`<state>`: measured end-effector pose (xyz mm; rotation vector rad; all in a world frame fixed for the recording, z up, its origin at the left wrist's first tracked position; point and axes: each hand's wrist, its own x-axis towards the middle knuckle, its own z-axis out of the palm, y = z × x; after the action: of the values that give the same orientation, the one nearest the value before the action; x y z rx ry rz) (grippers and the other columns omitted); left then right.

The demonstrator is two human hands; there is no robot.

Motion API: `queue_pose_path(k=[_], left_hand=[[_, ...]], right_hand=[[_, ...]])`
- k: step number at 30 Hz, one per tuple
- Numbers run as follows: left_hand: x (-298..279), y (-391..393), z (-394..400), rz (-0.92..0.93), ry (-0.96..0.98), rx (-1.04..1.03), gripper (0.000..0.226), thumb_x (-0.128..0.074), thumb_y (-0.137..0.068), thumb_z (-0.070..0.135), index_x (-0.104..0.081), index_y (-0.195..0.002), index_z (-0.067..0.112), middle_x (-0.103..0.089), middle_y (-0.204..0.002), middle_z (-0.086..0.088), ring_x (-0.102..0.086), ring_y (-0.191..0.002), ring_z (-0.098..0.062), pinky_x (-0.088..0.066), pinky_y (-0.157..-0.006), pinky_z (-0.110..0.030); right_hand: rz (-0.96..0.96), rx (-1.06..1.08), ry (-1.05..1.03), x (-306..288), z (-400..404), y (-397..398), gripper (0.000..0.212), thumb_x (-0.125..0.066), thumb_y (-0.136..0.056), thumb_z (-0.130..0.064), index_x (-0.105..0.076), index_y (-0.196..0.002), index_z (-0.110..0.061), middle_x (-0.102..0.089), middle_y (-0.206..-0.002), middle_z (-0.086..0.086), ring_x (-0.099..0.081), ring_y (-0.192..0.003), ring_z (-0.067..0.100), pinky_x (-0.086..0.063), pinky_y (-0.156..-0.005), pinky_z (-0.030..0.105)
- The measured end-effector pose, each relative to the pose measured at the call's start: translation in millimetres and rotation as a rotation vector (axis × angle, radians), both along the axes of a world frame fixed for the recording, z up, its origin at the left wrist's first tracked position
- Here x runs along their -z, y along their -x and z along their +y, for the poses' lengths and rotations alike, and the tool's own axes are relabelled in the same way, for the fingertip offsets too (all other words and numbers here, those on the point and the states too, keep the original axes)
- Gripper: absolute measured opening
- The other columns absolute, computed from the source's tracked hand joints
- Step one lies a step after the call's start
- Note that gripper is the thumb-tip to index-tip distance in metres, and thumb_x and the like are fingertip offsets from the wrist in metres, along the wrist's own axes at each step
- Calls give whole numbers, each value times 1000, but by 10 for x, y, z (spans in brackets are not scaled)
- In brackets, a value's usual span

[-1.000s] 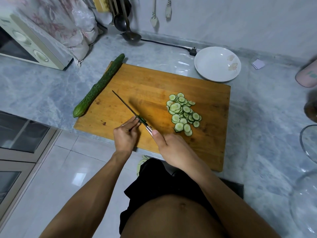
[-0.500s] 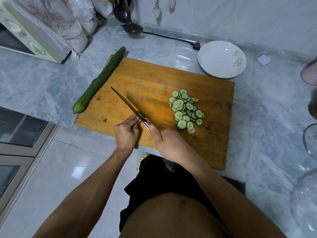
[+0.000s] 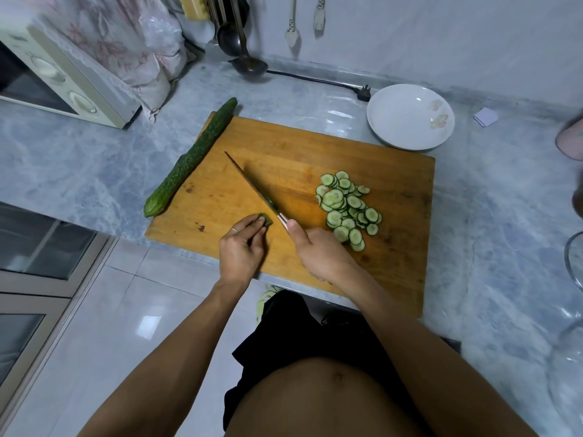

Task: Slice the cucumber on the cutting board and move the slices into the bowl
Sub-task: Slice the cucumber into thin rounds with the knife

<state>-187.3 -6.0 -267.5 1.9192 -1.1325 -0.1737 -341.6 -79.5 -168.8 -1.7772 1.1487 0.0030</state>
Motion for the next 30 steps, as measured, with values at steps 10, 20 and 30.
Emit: queue_pose_path(k=[10,20,30], left_hand=[[12,-9,2,12,17,1,20,-69,-84,-5,-76,-101,1,-72,-108,-12,-68,-93,-18,-47,-89,-9],[1,59,8,36,-8,-29,25,-58,-80,-7,-77,-96,-2,-72,-110,-12,-67,-93,-13,-44,-85,-5],[25,64,5,18,-57,-29,29,-58,-77,-7,-78,-96,3,-72,-111,-14,-70,-88,-20,-45,-79,-11]], right_hand=[[-27,-69,-8,-163,148,248,68,-24,-102,-56,-49,-60,-9,-46,-52,3,-45,-46,14,-42,-63,37],[42,-150,92,-176,252,220,67,-23,-104,-54,-42,-58,-9,-46,-55,4,-46,-54,15,-30,-51,29],[31,-96,21,-137,193,8,68,-24,-105,-52,-40,-53,-11,-42,-49,3,-46,-48,18,-32,-50,32]])
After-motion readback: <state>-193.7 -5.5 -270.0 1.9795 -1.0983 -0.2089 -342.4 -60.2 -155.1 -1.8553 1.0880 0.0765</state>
